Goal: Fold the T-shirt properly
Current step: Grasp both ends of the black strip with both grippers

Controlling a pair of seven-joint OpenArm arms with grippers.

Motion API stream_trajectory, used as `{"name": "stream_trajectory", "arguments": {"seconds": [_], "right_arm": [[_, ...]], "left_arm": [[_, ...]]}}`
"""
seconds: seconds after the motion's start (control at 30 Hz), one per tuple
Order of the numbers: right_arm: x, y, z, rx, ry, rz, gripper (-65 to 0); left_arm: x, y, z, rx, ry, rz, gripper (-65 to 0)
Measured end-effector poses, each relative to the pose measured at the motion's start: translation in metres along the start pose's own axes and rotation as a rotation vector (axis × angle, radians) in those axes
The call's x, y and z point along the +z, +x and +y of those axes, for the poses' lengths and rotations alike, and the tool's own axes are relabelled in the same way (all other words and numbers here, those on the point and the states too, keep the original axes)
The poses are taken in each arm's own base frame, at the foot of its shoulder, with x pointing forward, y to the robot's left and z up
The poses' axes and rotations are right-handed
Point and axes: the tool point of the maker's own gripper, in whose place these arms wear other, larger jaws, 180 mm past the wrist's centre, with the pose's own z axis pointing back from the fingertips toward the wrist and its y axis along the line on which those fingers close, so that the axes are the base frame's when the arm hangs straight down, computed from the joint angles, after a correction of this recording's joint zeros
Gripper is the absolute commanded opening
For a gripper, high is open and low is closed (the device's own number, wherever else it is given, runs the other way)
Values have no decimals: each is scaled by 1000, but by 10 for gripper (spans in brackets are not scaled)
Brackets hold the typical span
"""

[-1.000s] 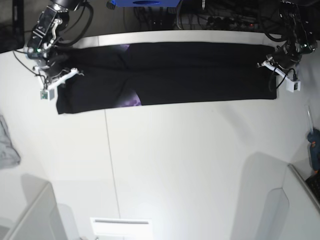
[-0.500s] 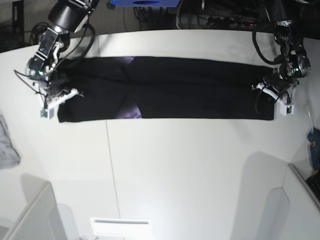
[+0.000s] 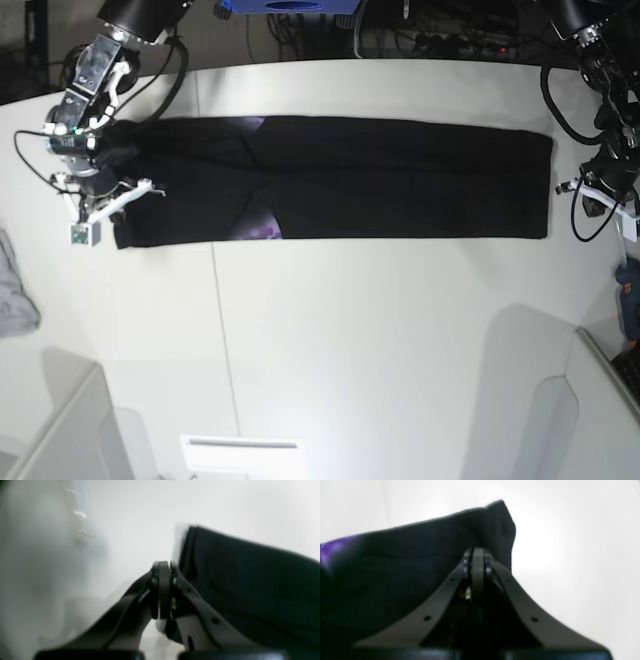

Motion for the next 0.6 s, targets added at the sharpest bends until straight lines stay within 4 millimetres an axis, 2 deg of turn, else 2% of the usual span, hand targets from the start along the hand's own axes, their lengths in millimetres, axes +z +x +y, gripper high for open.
{"name": "stream_trajectory", "arguments": {"seconds": [0.03,0.1,0.23,0.27,0.33,0.4,0.47,0.53,0.6], "right_arm": [[6,6,3,16,0,-26,-650],[18,14,10,35,0,-64,-650],[24,14,32,78,49,-72,-650],[24,12,38,80,66,-66,-650],[23,9,44,89,80,-57,-650],[23,7,47,100,88,-52,-650],[23,7,50,102,97,-52,-650],[23,6,53,108,104,-50,-650],[23,1,55,111,109,-37,-650]], "left_arm": [[3,5,-10,9,-49,-23,-650],[8,1,-20,53,-122,-32,-650],[19,-9,4,136,-89,-28,-650],[21,-9,6,159,-101,-36,-597],[19,-12,5,200,-133,-38,-438],[15,-21,10,239,-131,-19,-278],[10,-33,16,264,-118,14,-146],[5,-42,20,292,-115,40,-84],[1,-51,21,291,-119,67,-81]]}}
